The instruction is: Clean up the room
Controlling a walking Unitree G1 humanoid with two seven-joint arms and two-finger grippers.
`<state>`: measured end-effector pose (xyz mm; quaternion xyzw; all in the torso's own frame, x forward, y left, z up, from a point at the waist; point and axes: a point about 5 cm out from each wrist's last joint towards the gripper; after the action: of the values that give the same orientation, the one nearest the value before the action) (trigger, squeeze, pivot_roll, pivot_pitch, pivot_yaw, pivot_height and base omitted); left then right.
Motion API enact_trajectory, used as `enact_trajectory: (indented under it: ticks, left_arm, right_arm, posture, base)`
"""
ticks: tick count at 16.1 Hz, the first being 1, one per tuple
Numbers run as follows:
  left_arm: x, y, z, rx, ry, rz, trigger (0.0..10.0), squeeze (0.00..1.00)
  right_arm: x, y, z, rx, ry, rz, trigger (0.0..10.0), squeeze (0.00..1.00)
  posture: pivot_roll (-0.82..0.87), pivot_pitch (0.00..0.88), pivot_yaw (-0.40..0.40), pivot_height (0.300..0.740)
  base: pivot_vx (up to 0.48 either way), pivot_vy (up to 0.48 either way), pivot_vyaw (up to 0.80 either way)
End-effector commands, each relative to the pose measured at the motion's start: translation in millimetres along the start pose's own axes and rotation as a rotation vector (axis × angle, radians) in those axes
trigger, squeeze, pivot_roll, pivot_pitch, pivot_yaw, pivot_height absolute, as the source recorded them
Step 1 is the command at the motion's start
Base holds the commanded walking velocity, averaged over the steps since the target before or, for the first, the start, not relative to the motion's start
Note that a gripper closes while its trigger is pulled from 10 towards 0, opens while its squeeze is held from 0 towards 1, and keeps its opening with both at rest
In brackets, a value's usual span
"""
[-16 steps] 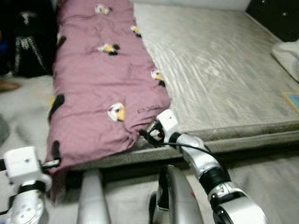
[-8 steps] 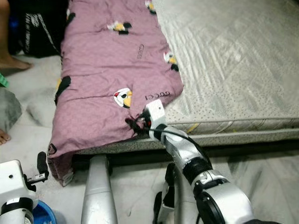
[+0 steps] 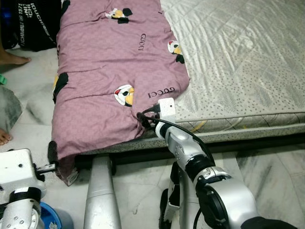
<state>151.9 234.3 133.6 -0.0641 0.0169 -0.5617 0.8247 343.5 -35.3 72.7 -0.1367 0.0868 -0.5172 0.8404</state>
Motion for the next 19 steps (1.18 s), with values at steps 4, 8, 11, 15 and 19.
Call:
enact_trajectory:
  ticks: [4, 8, 11, 15, 19]
  left_arm:
    - [2.4, 1.0, -4, -0.032, 0.002, -0.001, 10.0, 0.00]
    - [3.1, 4.1, -8, -0.041, 0.001, 0.003, 10.0, 0.00]
    - [4.6, 8.0, -6, -0.035, 0.000, 0.001, 10.0, 0.00]
    - [7.3, 21.3, -8, -0.022, -0.008, -0.008, 10.0, 0.00]
    - [10.8, 34.2, -9, -0.004, -0.023, -0.012, 10.0, 0.00]
  right_arm:
    - [-36.4, 8.5, 3, -0.105, 0.198, 0.006, 10.0, 0.00]
    - [-28.5, 9.1, 5, -0.117, 0.129, -0.034, 1.6, 0.00]
    - [20.5, -1.0, -10, -0.234, 0.116, -0.314, 10.0, 0.00]
    - [74.8, -19.1, -17, -0.251, 0.124, -0.418, 10.0, 0.00]
    - [129.1, -53.1, -31, -0.292, 0.071, -0.603, 10.0, 0.00]
  posture:
    - [0.23, 0.248, -0.077, 0.575]
    - [0.23, 0.233, -0.075, 0.575]
    - [0.22, 0.221, -0.074, 0.575]
    - [0.17, 0.185, -0.070, 0.575]
    - [0.13, 0.125, -0.071, 0.575]
  base:
    - [0.000, 0.000, 0.00]
    - [0.000, 0.000, 0.00]
    - [0.000, 0.000, 0.00]
    - [0.000, 0.000, 0.00]
    - [0.000, 0.000, 0.00]
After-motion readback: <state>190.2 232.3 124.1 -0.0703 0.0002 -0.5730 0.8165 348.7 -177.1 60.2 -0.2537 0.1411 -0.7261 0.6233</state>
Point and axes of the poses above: a point about 5 cm out from each wrist's last joint towards the gripper, its own y axis pointing out of the wrist towards the gripper, its own z axis along the axis of the wrist's last joint, x = y × z, and after that the axes turned 12 degrees about -y, right-handed
